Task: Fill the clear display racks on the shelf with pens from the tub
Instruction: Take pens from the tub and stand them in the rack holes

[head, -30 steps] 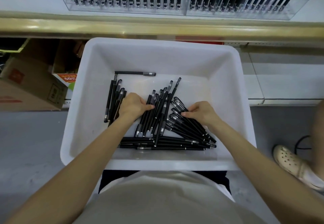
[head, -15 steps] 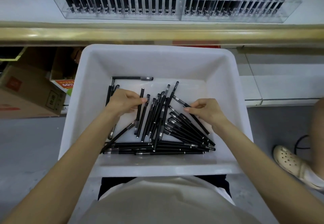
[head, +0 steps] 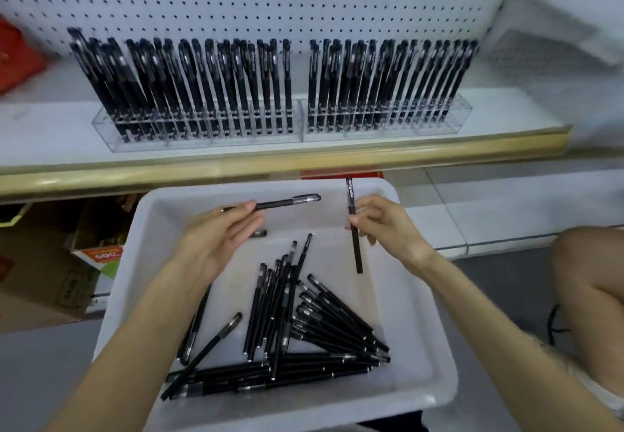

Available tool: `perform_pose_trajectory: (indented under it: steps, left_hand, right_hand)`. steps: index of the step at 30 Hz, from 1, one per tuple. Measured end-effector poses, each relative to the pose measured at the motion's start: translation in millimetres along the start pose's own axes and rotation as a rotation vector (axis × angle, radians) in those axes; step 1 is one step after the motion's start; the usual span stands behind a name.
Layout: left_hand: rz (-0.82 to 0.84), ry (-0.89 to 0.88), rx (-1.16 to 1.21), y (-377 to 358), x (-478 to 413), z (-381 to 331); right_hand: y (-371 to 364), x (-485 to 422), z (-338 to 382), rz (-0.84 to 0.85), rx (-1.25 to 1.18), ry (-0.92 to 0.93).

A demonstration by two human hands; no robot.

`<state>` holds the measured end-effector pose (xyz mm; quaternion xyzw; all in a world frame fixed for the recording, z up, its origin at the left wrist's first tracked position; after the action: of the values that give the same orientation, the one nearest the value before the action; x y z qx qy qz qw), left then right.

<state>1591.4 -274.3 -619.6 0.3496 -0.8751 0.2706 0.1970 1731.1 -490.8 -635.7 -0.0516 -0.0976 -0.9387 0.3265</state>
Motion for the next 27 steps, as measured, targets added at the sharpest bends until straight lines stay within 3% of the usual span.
perform_pose_trajectory:
  steps: [5,15,19,22,27]
  left_hand:
    - [0.034,0.241,0.347,-21,-3,13]
    - [0.204,0.418,0.310,-63,1,14]
    - [0.266,0.389,0.078,-82,0,8]
    - [0.348,0.328,0.041,-96,-7,-2]
    - [0.533,0.100,-0.185,-118,-8,-23]
  right_hand:
    - [19,-9,18,0.069,-0.097,0.065]
    - [47,-27,37,0.006,-0.207,0.160]
    - [61,-35,51,-0.078,-0.195,0.228]
    - [77,-45,71,-0.137,-0.157,0.286]
    - [109,-67,112,-0.293,-0.061,0.451]
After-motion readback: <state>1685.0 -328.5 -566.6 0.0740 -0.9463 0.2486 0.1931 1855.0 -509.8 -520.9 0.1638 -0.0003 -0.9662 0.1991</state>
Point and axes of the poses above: each hand's wrist, its own x-axis away from the middle knuckle, its own y-axis out of the back of the hand, z = x × y, the point moved 1 cm from there along -x, towards the middle knuckle, and after that the axes turned 9 degrees about -x, right-handed, at the moved point
